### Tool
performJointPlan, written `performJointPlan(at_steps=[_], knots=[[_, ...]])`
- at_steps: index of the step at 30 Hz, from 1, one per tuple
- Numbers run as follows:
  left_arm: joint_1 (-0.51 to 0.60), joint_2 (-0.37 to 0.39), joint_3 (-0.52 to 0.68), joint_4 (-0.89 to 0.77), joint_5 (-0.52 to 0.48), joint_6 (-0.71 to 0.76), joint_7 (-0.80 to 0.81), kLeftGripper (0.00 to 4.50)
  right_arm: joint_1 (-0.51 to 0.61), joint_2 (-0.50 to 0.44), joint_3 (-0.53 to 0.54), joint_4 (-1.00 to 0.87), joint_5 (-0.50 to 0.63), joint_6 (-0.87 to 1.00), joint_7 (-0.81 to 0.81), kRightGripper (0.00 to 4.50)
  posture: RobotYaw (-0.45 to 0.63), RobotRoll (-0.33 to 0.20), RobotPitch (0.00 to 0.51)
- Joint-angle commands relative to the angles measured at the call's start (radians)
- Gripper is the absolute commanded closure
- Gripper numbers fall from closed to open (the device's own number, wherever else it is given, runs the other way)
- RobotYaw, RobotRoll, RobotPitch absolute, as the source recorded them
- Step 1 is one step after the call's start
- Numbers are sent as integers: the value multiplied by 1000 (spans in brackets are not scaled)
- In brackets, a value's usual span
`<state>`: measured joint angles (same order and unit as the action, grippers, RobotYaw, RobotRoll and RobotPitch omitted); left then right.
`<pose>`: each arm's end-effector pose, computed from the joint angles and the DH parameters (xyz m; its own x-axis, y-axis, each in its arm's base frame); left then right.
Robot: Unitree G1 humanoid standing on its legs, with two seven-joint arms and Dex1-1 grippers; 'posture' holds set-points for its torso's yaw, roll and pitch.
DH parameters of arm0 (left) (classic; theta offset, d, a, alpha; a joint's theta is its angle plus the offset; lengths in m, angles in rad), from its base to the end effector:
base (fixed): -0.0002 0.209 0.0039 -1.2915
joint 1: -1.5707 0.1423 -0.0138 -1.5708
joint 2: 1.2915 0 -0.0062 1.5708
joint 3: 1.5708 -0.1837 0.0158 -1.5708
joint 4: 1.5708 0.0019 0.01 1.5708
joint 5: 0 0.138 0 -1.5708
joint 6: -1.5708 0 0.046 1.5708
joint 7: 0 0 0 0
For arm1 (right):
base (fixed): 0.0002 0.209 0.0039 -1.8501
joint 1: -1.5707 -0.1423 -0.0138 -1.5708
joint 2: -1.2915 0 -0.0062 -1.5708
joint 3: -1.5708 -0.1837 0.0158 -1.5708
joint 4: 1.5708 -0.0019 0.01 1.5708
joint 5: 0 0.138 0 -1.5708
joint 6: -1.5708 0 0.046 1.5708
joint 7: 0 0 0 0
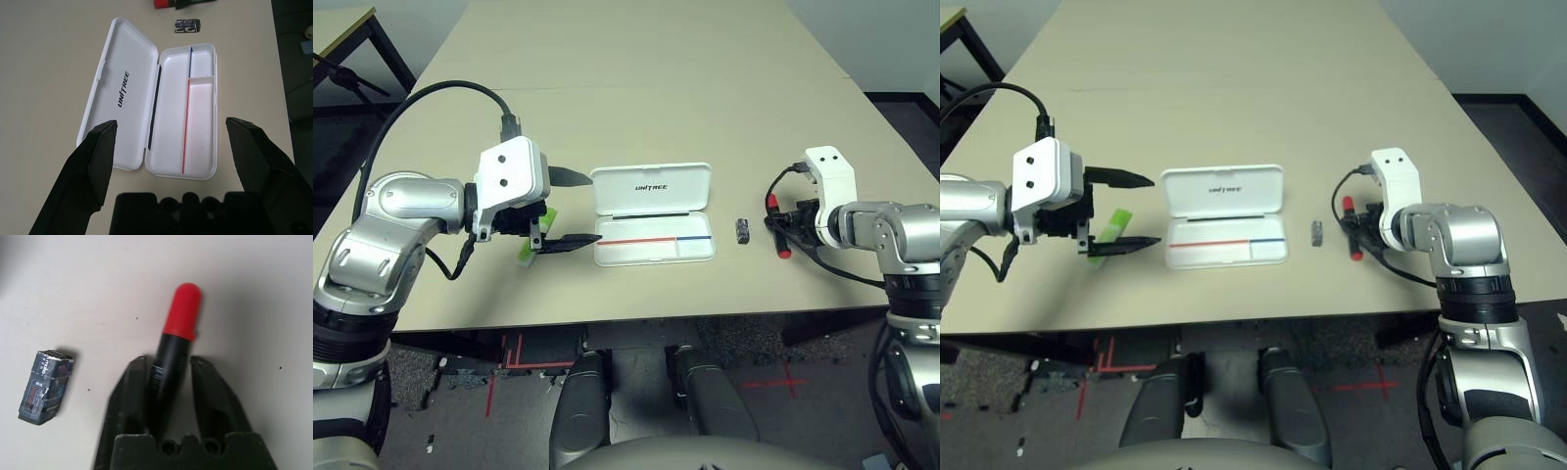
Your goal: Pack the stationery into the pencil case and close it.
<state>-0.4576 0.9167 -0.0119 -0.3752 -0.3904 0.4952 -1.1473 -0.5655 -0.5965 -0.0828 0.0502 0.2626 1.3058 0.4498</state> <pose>0.2357 0.2280 0.2389 0.3772 -0.8294 -0.4121 0.8810 0.1841 0.4357 0.2717 -0.2515 0.1591 0.6927 0.1801 -0.6984 -0.2157 0.9757 0.0377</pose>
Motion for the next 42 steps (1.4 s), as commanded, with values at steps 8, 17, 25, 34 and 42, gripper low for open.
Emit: performJointPlan(at_steps=[8, 17, 25, 34, 42], knots=[[4, 12, -9, 0, -4, 0, -10, 0, -26, -99, 66, 68, 5, -31, 79, 3991, 17, 0, 168], [1, 21, -12, 8, -4, 1, -20, 0, -141, -368, 225, 100, 10, -373, 530, 3991, 11, 0, 168], [4, 29, -12, 14, -4, 0, -35, 0, -261, -461, 327, 145, -29, -654, 924, 3991, 9, 0, 164], [10, 52, -20, 14, -1, 5, -49, 0, -344, -369, 350, 95, 33, -748, 1164, 3991, 10, 0, 163], [7, 58, -27, 13, 2, 6, -53, 0, -413, -218, 440, 78, 14, -794, 1157, 3991, 19, 0, 156]])
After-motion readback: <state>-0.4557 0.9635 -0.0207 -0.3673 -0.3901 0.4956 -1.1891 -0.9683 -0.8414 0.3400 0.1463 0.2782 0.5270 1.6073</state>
